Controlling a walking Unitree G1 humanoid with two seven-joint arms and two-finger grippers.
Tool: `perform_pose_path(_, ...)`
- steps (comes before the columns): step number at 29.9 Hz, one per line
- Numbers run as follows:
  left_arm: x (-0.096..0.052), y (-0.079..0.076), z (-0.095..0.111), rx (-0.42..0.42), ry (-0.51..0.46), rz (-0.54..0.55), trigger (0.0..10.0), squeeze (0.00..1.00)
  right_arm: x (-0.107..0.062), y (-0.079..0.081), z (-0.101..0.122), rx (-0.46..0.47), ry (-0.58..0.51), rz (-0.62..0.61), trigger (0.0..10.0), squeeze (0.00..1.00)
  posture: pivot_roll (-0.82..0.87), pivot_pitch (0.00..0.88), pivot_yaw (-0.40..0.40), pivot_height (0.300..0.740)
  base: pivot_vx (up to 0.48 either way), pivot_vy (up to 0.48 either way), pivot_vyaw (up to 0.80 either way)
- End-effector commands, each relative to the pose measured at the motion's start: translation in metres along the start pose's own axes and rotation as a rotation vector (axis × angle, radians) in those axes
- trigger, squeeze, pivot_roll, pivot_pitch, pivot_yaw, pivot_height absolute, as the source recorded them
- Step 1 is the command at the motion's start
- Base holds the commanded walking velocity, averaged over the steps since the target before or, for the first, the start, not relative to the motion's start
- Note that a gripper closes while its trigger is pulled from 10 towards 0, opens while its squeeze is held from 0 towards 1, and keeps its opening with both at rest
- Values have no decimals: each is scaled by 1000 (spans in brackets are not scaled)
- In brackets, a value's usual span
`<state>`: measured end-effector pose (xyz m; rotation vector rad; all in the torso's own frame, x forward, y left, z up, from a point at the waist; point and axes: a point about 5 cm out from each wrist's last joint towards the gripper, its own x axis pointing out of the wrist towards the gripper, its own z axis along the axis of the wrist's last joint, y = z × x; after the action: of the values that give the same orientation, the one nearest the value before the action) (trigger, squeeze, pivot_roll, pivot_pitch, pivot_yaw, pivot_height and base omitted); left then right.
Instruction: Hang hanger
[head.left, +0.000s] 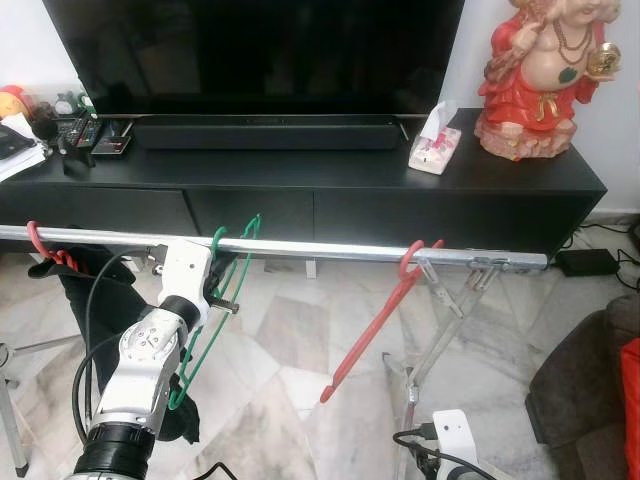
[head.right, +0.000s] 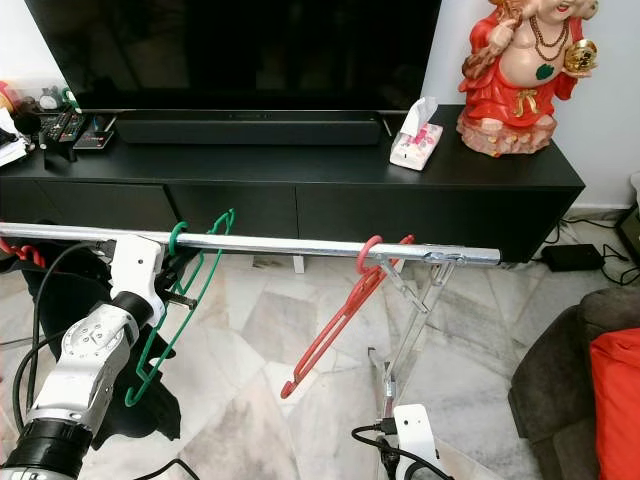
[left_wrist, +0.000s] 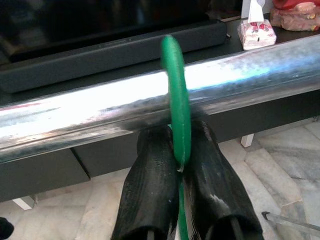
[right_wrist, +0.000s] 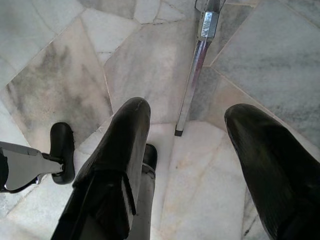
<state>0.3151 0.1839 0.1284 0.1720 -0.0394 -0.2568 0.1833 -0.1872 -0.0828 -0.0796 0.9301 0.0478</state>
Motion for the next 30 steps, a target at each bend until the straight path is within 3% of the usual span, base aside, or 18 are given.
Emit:
perform_pose_path(1, -3, -3, -8, 2, 37, -2, 10000, 651, 0, 0, -2, 10, 5, -2, 10000, 0, -49, 62, 13, 740, 0, 0, 0)
perform_pose_path(7, -7, -3, -7, -11, 25, 6, 10000, 694, 0, 0, -2, 8, 5, -1, 10000, 0, -47, 65, 12, 740, 0, 0, 0)
perform_pose_path(8, -7, -1, -7, -12, 25, 10, 10000, 784, 0, 0, -2, 6, 6, 0, 10000, 0, -44, 65, 11, 740, 0, 0, 0)
perform_pose_path(11, -9, 0, -6, -15, 23, 11, 10000, 827, 0, 0, -2, 6, 6, 0, 10000, 0, -46, 66, 12, 740, 0, 0, 0)
perform_pose_path(12, -10, 0, -5, -15, 21, 11, 10000, 1000, 0, 0, -2, 6, 6, 1, 10000, 0, -45, 66, 13, 740, 0, 0, 0)
perform_pose_path(19, -14, -1, 1, -30, -2, -6, 10000, 1000, 0, 0, -2, 7, 5, 0, 10000, 0, -45, 66, 13, 740, 0, 0, 0)
perform_pose_path(22, -21, -3, 10, -59, -29, -47, 10000, 1000, 0, 0, -2, 5, 6, 2, 10000, 0, -39, 68, 12, 740, 0, 0, 0)
perform_pose_path(30, -36, -1, 16, -36, -16, -115, 10000, 1000, 0, 0, -2, 4, 6, 2, 10000, 0, -33, 68, 12, 740, 0, 0, 0)
